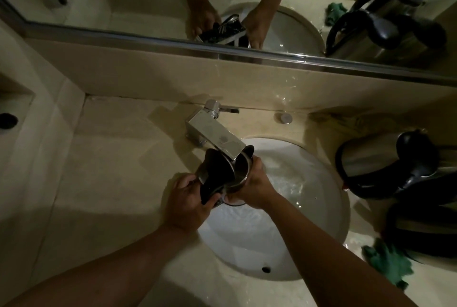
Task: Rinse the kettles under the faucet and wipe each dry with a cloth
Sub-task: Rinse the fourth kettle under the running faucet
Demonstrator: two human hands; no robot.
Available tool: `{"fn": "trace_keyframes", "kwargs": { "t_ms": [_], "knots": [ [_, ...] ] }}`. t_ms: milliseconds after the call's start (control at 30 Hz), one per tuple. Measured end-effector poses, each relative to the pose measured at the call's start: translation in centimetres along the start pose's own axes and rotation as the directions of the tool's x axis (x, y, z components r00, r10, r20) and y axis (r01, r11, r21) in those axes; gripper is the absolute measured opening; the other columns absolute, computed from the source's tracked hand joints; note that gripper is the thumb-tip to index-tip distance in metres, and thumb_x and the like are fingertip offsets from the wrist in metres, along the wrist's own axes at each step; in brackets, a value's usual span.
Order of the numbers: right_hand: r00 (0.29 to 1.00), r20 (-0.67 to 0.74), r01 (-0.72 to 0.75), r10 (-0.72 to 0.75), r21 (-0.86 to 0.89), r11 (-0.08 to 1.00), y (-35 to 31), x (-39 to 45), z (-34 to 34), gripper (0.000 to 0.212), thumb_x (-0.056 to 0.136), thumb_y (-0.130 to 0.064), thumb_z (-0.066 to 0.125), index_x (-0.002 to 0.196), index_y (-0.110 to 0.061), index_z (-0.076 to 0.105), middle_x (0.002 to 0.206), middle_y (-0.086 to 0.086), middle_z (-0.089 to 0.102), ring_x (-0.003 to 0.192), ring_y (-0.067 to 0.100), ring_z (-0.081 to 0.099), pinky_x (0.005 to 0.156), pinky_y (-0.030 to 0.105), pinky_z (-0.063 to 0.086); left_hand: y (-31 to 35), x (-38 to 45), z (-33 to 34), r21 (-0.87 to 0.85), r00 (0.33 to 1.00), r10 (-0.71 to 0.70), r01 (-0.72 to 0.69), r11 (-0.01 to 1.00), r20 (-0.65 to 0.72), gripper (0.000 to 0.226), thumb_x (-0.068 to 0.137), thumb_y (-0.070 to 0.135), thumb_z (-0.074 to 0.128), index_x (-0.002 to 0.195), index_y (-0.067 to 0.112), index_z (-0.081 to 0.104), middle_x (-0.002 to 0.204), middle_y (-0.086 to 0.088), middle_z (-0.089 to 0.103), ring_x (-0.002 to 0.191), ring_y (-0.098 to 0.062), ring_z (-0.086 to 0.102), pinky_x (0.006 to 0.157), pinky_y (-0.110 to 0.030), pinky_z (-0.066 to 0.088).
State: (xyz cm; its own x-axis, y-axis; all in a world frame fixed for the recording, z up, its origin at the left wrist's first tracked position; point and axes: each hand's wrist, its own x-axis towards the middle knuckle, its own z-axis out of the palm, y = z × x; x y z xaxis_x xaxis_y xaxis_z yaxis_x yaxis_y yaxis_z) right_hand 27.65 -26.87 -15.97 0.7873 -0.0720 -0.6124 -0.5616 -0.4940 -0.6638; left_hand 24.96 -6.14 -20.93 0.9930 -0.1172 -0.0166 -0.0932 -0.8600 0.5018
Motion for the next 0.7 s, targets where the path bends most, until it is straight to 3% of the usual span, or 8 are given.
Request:
{"fn": "trace_keyframes", "kwargs": {
  "t_ms": [133, 267, 500, 700],
  "knots": [
    [1.0, -0.006, -0.001, 0.001, -0.01, 1.0, 0.0, -0.2, -0.1, 0.135, 0.047, -0.019, 0.102, 0.152, -0.022, 0.017, 0.149, 0.005, 0.034, 0.139, 0.027, 0.042, 0.112, 0.047, 0.048, 0.1, 0.0, -0.2, 0.008, 1.0, 0.011, -0.01, 1.0, -0.014, 0.054, 0.078, 0.06, 0.062, 0.082, 0.006, 0.071, 0.101, -0.013, 0.066, 0.095, -0.031, 0.058, 0.085, -0.036, 0.042],
    [1.0, -0.011, 0.008, -0.009, -0.028, 1.0, -0.2, -0.2, 0.0, 0.135, 0.046, -0.024, 0.103, 0.151, -0.021, 0.019, 0.149, 0.005, 0.037, 0.139, 0.027, 0.042, 0.113, 0.045, 0.047, 0.6, 0.1, -0.7, 0.016, 0.998, 0.029, -0.028, 0.999, -0.052, 0.053, 0.077, 0.057, 0.062, 0.08, 0.005, 0.071, 0.097, -0.015, 0.068, 0.096, -0.021, 0.045, 0.083, -0.034, 0.037],
    [1.0, -0.001, 0.007, -0.007, -0.044, 0.999, -0.6, -0.3, -0.3, 0.131, 0.052, -0.02, 0.101, 0.152, -0.019, 0.016, 0.148, 0.006, 0.035, 0.137, 0.024, 0.039, 0.113, 0.042, 0.046, 0.8, 0.3, -0.5, -0.016, 0.996, 0.049, -0.051, 0.999, -0.08, 0.053, 0.076, 0.054, 0.06, 0.081, 0.002, 0.071, 0.093, -0.016, 0.068, 0.098, -0.02, 0.046, 0.086, -0.034, 0.037],
    [1.0, -0.009, 0.001, -0.001, -0.042, 0.999, -0.8, -0.4, -0.3, 0.134, 0.05, -0.021, 0.101, 0.152, -0.019, 0.015, 0.149, 0.006, 0.031, 0.141, 0.028, 0.037, 0.114, 0.048, 0.046, 0.8, 0.3, -0.8, -0.027, 0.998, 0.041, -0.042, 0.999, -0.054, 0.051, 0.077, 0.054, 0.061, 0.079, 0.004, 0.07, 0.097, -0.014, 0.066, 0.098, -0.019, 0.045, 0.084, -0.031, 0.036]
  ]
}}
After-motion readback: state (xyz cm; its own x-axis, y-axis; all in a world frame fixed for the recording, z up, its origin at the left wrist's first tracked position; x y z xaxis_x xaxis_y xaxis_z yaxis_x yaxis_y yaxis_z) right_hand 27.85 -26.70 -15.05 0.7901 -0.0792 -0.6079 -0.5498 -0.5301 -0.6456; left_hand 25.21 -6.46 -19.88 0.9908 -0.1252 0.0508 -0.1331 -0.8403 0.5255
